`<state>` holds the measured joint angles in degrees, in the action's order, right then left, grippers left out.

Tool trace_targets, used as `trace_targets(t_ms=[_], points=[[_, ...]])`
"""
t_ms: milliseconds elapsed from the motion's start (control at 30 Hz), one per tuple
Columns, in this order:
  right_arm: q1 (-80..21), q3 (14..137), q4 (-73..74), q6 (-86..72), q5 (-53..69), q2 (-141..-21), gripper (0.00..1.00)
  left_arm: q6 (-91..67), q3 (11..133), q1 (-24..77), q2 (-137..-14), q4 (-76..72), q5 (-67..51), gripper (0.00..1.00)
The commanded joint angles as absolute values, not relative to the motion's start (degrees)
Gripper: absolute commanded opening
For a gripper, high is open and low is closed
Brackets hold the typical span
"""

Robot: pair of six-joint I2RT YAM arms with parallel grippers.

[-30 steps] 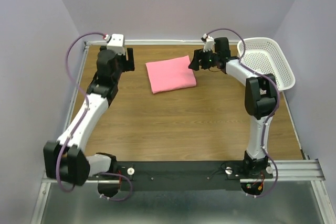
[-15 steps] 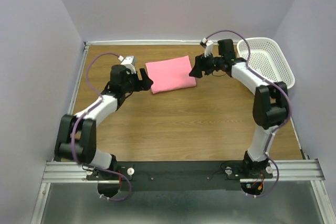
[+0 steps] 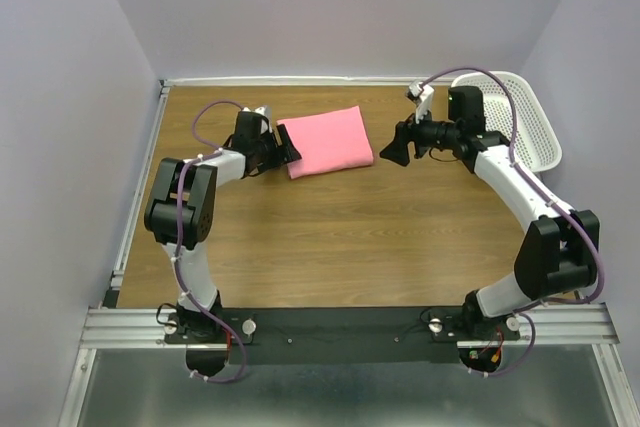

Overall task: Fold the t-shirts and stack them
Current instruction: Neatly place the folded tshirt to the corner

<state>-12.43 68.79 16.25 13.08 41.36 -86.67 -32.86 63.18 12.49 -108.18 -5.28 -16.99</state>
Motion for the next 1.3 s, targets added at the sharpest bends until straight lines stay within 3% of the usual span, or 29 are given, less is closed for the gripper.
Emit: trace_targets(t_ms=[0,233,367,433,633,1000,1267], points=[[-10.2,67.7,17.4,13.8,45.3,-87.2,0.84,-33.8,65.9,12.9,-110.6,-1.2,-15.1,0.75],[-9.6,67.6,17.5,13.4,46.5,-87.5,0.84,-32.2,69.8,14.5,-115.0,-0.4,-22.1,0.48],[-8.9,67.4,17.5,13.3,47.1,-87.2,0.84,-30.8,72.0,14.8,-117.1,1.3,-24.8,0.11],[-8.3,67.3,17.5,13.3,47.7,-87.0,0.84,-29.7,72.7,13.9,-116.6,3.1,-23.3,0.03],[-6.9,67.0,17.5,13.0,49.6,-86.7,0.84,-26.3,75.2,7.0,-114.7,7.9,-20.7,0.00],[-6.3,66.4,17.5,13.0,51.5,-86.7,0.84,-15.0,82.9,-14.1,-117.7,22.4,-11.1,0.00],[-6.2,66.4,17.6,13.1,51.9,-87.7,0.84,-11.8,91.5,-20.3,-120.4,28.9,-4.7,0.02]])
